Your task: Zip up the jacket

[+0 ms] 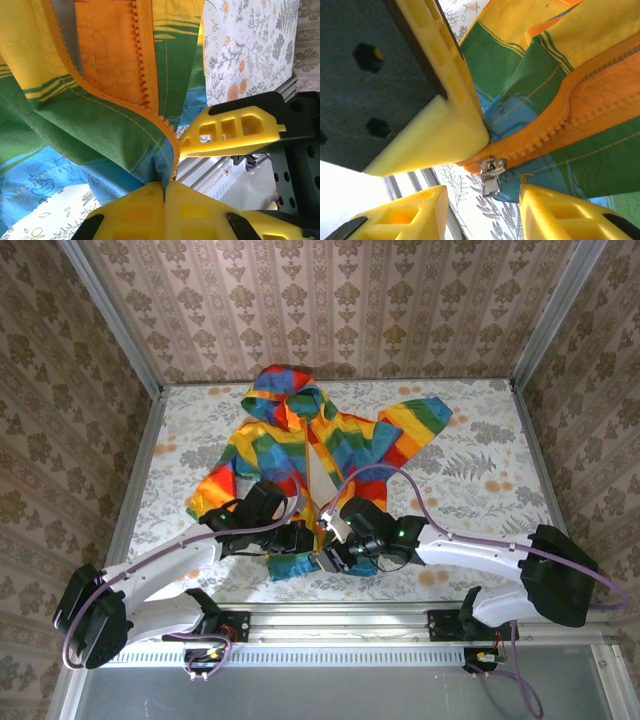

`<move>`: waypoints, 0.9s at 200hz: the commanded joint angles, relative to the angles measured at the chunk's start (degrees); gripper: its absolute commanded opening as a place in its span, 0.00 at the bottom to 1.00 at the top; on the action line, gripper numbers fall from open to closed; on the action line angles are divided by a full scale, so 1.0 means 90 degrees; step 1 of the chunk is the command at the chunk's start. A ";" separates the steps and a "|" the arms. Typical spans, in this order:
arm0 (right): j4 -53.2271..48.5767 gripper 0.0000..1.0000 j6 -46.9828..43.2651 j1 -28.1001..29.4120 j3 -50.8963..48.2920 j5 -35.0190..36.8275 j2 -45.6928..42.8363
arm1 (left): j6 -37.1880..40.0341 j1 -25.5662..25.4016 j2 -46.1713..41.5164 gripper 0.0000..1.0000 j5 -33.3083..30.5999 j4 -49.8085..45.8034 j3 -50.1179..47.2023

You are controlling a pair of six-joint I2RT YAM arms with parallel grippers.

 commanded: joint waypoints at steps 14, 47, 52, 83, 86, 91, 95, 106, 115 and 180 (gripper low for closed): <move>0.0007 0.34 -0.0268 0.0063 0.0281 0.0168 0.0337 | 0.0118 -0.0021 -0.0117 0.00 0.0194 -0.0148 0.0099; 0.0054 0.10 -0.0326 0.0063 0.0245 0.0472 0.0355 | 0.0097 -0.0020 -0.0222 0.00 0.0202 -0.0168 0.0033; 0.0092 0.08 -0.0349 0.0063 0.0216 0.0506 0.0338 | 0.0096 -0.0030 -0.0242 0.00 0.0215 -0.0173 0.0028; 0.0145 0.00 -0.0460 0.0063 0.0154 0.0599 0.0306 | 0.0106 -0.0050 -0.0312 0.00 0.0215 -0.0232 -0.0006; 0.0143 0.00 -0.0462 0.0063 0.0154 0.0596 0.0305 | 0.0106 -0.0048 -0.0319 0.00 0.0219 -0.0233 -0.0011; 0.0157 0.00 -0.0471 0.0063 0.0145 0.0592 0.0306 | 0.0106 -0.0050 -0.0331 0.00 0.0212 -0.0250 -0.0015; 0.0178 0.00 -0.0472 0.0063 0.0137 0.0593 0.0306 | 0.0106 -0.0050 -0.0327 0.00 0.0212 -0.0260 -0.0024; 0.0205 0.00 -0.0472 0.0063 0.0115 0.0592 0.0301 | 0.0108 -0.0050 -0.0349 0.00 0.0204 -0.0289 -0.0035; 0.0229 0.00 -0.0472 0.0063 0.0096 0.0630 0.0287 | 0.0116 -0.0050 -0.0361 0.00 0.0205 -0.0321 -0.0035; 0.0383 0.00 -0.0642 0.0054 -0.0236 0.0954 -0.0232 | 0.0380 -0.0016 -0.0401 0.00 0.0102 -0.0868 0.0044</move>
